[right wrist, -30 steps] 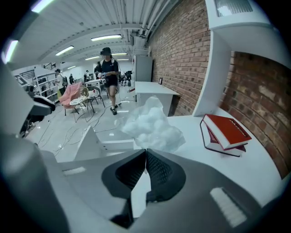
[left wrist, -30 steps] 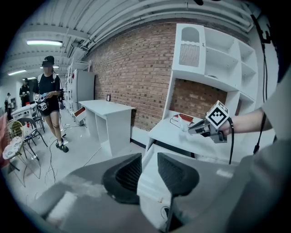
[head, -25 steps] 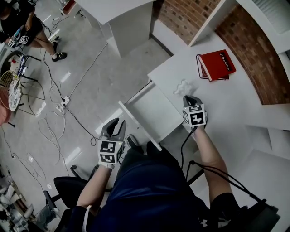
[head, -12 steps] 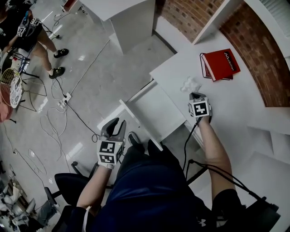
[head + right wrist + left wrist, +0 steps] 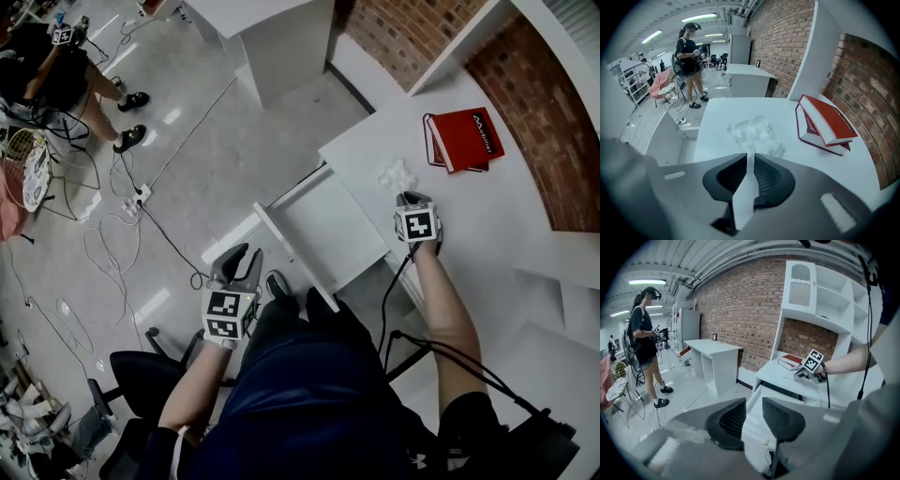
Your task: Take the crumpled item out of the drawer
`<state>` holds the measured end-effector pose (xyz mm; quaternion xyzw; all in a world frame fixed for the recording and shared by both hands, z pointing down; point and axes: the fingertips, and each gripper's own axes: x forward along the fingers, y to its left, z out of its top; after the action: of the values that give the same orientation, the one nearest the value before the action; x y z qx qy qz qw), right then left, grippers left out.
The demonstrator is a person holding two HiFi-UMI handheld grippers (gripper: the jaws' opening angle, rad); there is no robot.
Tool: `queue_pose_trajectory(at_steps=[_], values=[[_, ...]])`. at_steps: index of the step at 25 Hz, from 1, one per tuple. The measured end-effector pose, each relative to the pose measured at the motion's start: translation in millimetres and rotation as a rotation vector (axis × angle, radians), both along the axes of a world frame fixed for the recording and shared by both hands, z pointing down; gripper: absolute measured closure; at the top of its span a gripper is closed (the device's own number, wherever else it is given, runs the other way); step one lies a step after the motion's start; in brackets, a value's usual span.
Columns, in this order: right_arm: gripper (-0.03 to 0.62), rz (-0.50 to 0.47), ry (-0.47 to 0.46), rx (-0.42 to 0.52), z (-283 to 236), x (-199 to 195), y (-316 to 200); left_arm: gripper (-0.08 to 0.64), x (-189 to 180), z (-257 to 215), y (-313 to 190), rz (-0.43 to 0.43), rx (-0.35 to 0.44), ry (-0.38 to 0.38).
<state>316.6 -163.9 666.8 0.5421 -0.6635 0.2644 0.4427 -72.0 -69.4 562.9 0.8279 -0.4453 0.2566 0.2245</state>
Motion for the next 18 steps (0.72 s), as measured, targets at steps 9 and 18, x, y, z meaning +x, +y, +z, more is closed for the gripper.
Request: queue_pose_trajectory(at_steps=[9, 18], values=[[0.502, 0.044, -0.027, 0.136, -42.8, 1.7, -9.1, 0.442, -2.3, -8.1, -3.4, 0.0, 0.026, 0.008], [0.514, 0.076, -0.093, 0.434, -140.3, -19.3, -15.7, 0.442, -6.6, -33.8, -14.8, -0.022, 0.094, 0.035]])
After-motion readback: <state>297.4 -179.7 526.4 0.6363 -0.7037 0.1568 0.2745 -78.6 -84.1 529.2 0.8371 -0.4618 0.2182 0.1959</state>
